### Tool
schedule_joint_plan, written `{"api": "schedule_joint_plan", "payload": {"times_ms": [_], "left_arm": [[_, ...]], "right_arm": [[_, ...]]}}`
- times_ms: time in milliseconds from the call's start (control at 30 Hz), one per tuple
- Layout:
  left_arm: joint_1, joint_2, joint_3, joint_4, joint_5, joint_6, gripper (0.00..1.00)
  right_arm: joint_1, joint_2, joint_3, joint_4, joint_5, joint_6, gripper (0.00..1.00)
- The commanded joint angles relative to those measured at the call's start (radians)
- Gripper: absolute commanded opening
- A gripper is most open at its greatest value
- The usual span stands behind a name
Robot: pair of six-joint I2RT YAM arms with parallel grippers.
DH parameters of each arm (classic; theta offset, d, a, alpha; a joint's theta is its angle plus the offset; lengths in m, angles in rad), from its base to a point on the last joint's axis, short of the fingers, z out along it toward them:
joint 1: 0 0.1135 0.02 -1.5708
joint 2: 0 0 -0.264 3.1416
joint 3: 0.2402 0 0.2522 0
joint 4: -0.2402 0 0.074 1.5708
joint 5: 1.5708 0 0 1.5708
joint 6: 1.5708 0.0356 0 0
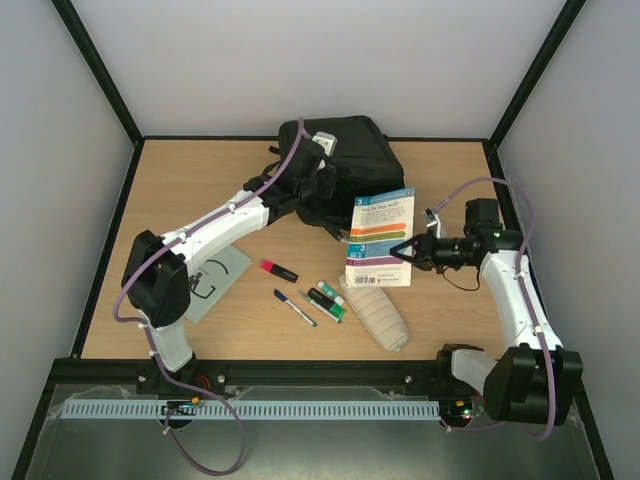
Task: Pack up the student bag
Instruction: Place the book in the student bag.
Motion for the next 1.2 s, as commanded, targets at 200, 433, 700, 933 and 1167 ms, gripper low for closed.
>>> {"api": "schedule_joint_plan", "payload": {"times_ms": [200, 433, 700, 933, 1167], "left_arm": [[0.0, -0.063, -0.033, 0.126, 0.037, -0.031, 0.02], [0.0, -0.139, -0.143, 0.192, 0.075, 0.005, 0.02], [0.001, -0.193, -0.231, 0.236, 0.098, 0.028, 0.02], [0.002, -0.234, -0.278, 0.264, 0.201, 0.069, 0.03], [0.008, -0.247, -0.324, 0.293, 0.225, 0.079, 0.02]], "right_arm": [[0.081, 0.12, 0.011, 0.08, -0.122, 0.053, 0.01], [0.104, 0.262, 0.044, 0.157, -0.201, 0.129, 0.01], [0.193, 0.451, 0.135, 0.143, -0.252, 0.1, 0.01], [0.234, 0.626, 0.289, 0.036, -0.255, -0.031, 0.01], [0.239, 0.689, 0.248, 0.207, -0.243, -0.019, 0.01]]}}
